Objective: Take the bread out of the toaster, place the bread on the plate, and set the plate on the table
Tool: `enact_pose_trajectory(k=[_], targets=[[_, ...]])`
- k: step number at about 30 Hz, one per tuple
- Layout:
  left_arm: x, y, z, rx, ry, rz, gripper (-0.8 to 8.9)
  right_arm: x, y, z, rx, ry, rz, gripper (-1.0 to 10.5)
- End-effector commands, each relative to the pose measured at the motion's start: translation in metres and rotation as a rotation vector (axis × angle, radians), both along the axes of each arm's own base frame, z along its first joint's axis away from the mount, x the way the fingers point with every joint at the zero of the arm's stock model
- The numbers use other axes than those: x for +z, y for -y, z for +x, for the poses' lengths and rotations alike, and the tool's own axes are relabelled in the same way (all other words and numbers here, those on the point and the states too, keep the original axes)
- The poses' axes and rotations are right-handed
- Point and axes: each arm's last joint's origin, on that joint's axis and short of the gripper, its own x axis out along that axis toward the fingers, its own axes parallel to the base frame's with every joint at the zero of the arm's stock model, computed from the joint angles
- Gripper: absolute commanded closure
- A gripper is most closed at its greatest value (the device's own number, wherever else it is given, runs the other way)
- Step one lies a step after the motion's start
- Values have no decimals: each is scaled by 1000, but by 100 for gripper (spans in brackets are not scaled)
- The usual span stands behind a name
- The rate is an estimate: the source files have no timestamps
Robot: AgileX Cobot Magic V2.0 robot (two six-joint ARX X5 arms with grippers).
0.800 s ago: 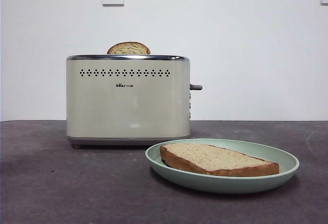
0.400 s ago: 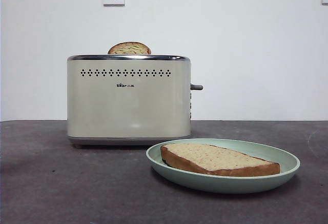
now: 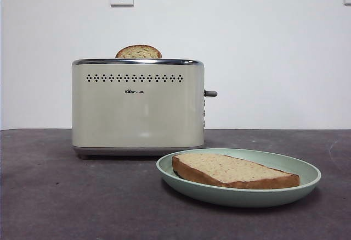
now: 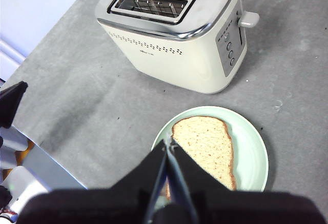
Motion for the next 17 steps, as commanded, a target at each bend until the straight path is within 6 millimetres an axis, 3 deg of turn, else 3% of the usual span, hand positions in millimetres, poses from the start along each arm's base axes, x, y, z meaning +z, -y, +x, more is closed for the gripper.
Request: enact_pose_trajectory(k=[1,3,17], targets=[[-14,-2,0,50,-109,11,816,0,0,0,-7,-4,4,945],[-21,-4,-1,88,-188,23,816,0,0,0,-7,-4,4,945],[-20,-9,0,139,-173,14,816,0,0,0,-7,-4,4,945]])
